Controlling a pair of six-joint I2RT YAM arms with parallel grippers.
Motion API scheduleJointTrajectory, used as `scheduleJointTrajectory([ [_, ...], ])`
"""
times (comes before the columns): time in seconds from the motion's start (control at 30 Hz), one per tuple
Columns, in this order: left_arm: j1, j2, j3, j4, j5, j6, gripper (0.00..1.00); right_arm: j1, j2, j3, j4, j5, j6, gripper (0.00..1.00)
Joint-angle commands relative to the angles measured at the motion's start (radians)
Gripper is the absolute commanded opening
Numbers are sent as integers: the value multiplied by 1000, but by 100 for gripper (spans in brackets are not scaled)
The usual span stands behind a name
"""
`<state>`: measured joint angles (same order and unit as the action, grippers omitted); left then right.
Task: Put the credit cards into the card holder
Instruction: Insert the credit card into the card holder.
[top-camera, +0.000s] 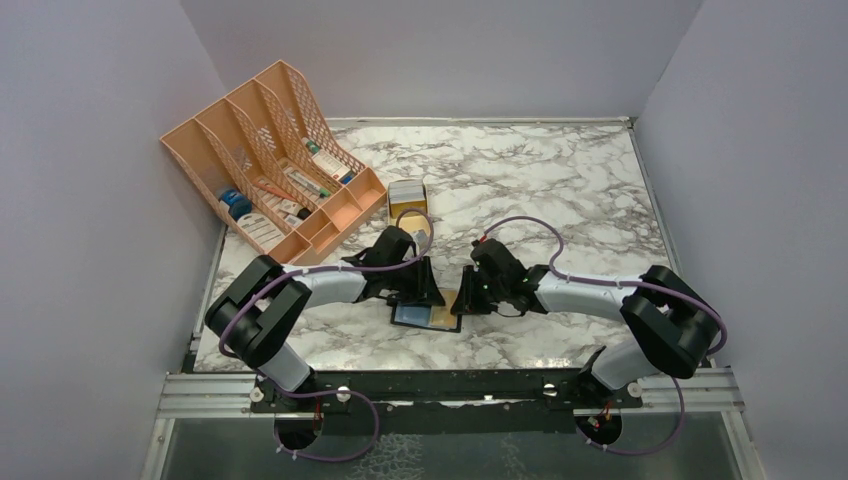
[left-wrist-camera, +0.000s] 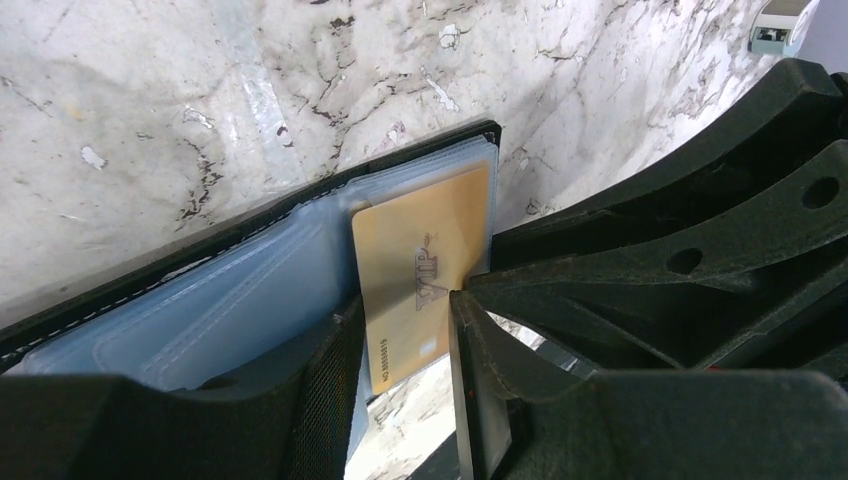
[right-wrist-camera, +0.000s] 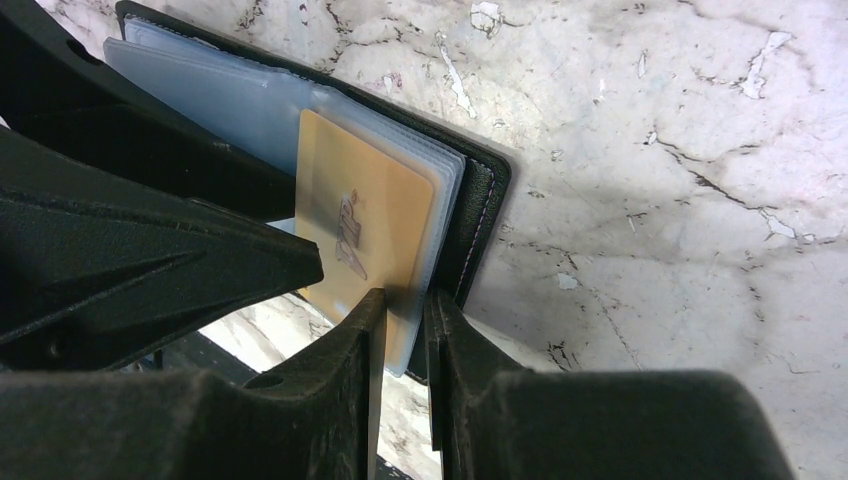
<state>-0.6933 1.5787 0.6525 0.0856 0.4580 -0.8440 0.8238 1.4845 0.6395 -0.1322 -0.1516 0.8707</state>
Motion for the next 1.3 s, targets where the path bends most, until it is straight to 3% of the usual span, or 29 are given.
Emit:
scheduleJointTrajectory([
  [0.0, -40, -6, 16, 70, 18, -48, 38, 5, -3, -4, -4, 56, -9, 21],
  [0.33, -45, -59, -23, 173, 25, -107, 42, 5, -13, 8, -75, 169, -35, 15],
  [0.77, -45, -65, -25, 105, -9, -73, 44, 5, -46, 8, -89, 204, -51, 6],
  [1.1, -20, -146, 208, -263, -211, 245, 54, 5, -145, 19, -136, 198, -61, 30],
  [1.27, 30, -134, 367, -420, -346, 514, 55, 5, -198, 8, -150, 210, -57, 41],
])
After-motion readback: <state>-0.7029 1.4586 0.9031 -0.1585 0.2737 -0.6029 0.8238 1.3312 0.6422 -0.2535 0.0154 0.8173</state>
